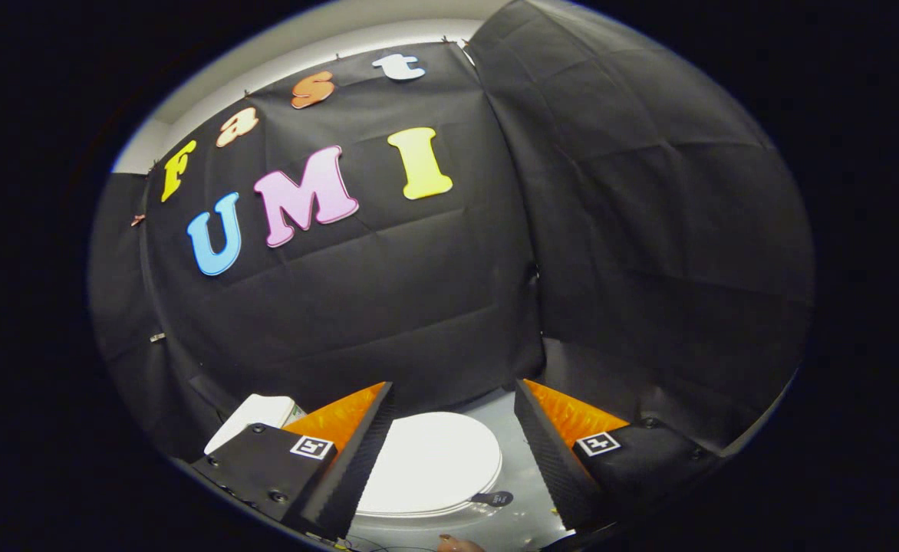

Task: Open the toilet lid.

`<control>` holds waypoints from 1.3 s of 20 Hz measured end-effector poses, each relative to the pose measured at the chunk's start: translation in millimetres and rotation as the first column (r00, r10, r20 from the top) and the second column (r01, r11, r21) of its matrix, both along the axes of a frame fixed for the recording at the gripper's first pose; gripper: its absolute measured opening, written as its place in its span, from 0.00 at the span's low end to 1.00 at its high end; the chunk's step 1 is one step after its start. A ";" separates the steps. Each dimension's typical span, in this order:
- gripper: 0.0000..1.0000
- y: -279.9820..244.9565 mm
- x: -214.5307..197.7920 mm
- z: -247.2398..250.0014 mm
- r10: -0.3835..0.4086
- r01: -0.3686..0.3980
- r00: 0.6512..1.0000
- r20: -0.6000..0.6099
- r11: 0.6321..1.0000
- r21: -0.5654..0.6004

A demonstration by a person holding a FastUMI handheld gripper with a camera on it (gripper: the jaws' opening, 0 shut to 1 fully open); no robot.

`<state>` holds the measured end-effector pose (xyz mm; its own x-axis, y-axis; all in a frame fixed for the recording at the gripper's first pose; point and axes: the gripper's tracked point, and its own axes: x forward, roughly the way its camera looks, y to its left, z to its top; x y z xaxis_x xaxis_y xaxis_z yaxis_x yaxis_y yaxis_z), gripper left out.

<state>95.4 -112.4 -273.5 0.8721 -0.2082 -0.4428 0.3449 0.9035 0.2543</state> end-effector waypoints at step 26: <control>0.99 -24.3 -60.7 -327.5 -0.031 0.296 0.905 -0.424 0.763 0.575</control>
<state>34.7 -136.7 -601.0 0.5923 0.0995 -0.7995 0.6572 0.5145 0.5509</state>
